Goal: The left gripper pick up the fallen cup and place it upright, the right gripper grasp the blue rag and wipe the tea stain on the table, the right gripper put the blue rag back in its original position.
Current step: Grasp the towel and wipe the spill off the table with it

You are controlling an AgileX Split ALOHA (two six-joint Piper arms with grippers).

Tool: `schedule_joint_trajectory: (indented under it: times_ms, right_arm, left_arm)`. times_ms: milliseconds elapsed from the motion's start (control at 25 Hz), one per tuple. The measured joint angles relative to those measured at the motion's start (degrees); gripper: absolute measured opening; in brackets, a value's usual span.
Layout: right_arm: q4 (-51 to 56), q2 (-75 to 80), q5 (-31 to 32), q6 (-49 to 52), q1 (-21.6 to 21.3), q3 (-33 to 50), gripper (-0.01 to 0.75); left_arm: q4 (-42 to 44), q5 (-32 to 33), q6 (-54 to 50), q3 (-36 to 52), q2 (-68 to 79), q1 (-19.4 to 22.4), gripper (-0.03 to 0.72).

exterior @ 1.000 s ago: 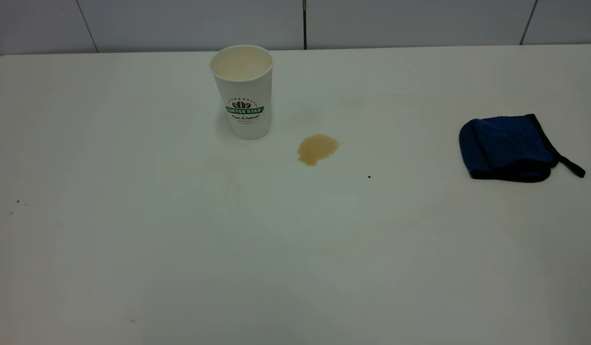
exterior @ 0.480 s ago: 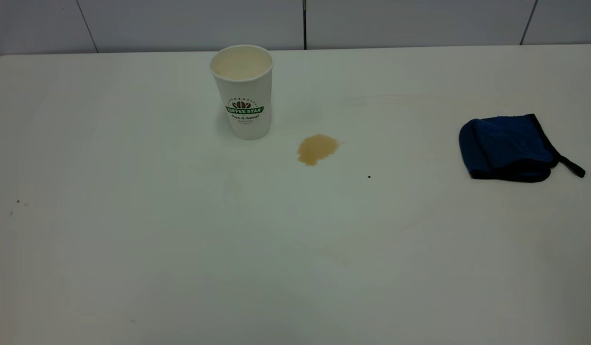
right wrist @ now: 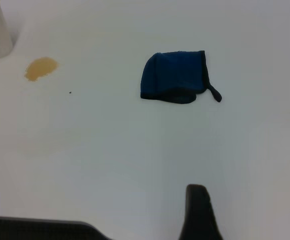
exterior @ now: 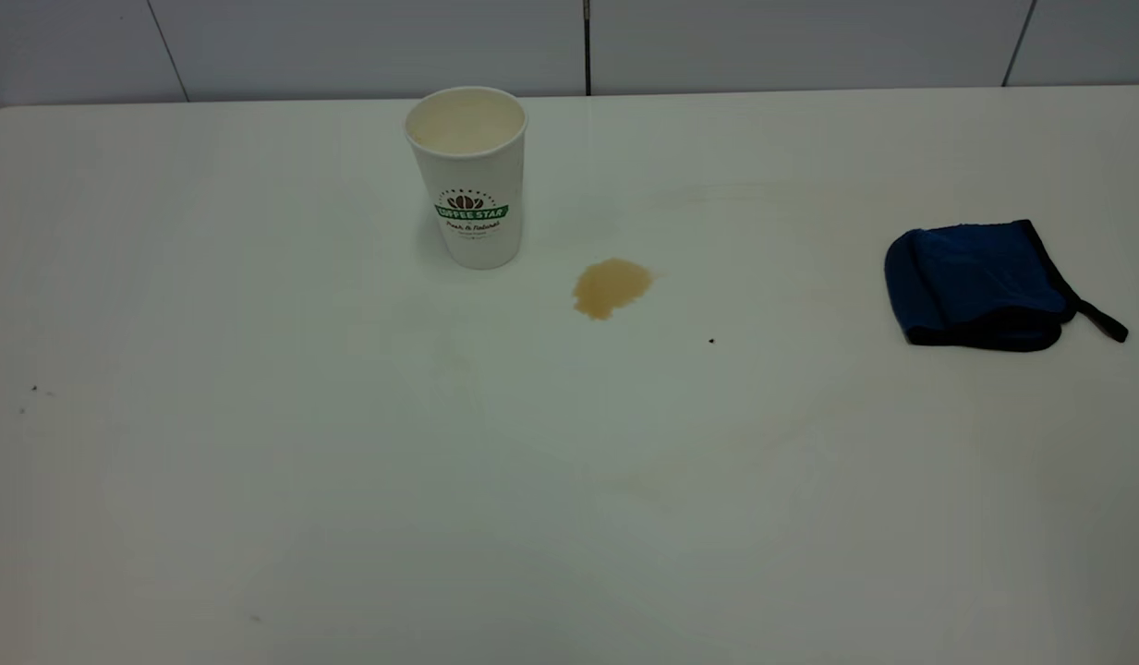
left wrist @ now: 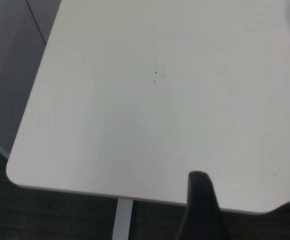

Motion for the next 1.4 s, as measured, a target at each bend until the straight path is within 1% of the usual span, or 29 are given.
schedule_joint_trajectory:
  times_ms: [400, 560, 640, 720, 840, 1160, 1240, 1320, 1400]
  right_arm:
    - [1.2, 0.0, -0.7, 0.4, 0.0, -0.4, 0.561]
    - [1.2, 0.2, -7.0, 0.4, 0.0, -2.2, 0.561]
    - [1.1, 3.4, -9.9, 0.4, 0.0, -3.2, 0.561]
    - [0.2, 9.7, -11.8, 0.9, 0.0, -4.2, 0.563]
    - [-1.1, 23.2, -15.6, 1.8, 0.0, -6.8, 0.577]
    - [-1.1, 60.9, -30.7, 1.9, 0.0, -16.0, 0.586]
    - [-0.6, 69.3, -32.6, 1.9, 0.0, -18.3, 0.589]
    - [-0.5, 78.5, -33.1, 1.8, 0.0, -21.1, 0.618]
    - [-0.6, 86.5, -33.0, 1.8, 0.0, -24.8, 0.678]
  left_arm:
    - [0.0, 0.0, 0.0, 0.0, 0.0, 0.0, 0.552]
    - [0.0, 0.0, 0.0, 0.0, 0.0, 0.0, 0.552]
    - [0.0, 0.0, 0.0, 0.0, 0.0, 0.0, 0.552]
    - [0.0, 0.0, 0.0, 0.0, 0.0, 0.0, 0.552]
    - [0.0, 0.0, 0.0, 0.0, 0.0, 0.0, 0.552]
    - [0.0, 0.0, 0.0, 0.0, 0.0, 0.0, 0.552]
    - [0.0, 0.0, 0.0, 0.0, 0.0, 0.0, 0.552]
    - [0.0, 0.0, 0.0, 0.0, 0.0, 0.0, 0.552]
    - [0.0, 0.0, 0.0, 0.0, 0.0, 0.0, 0.552]
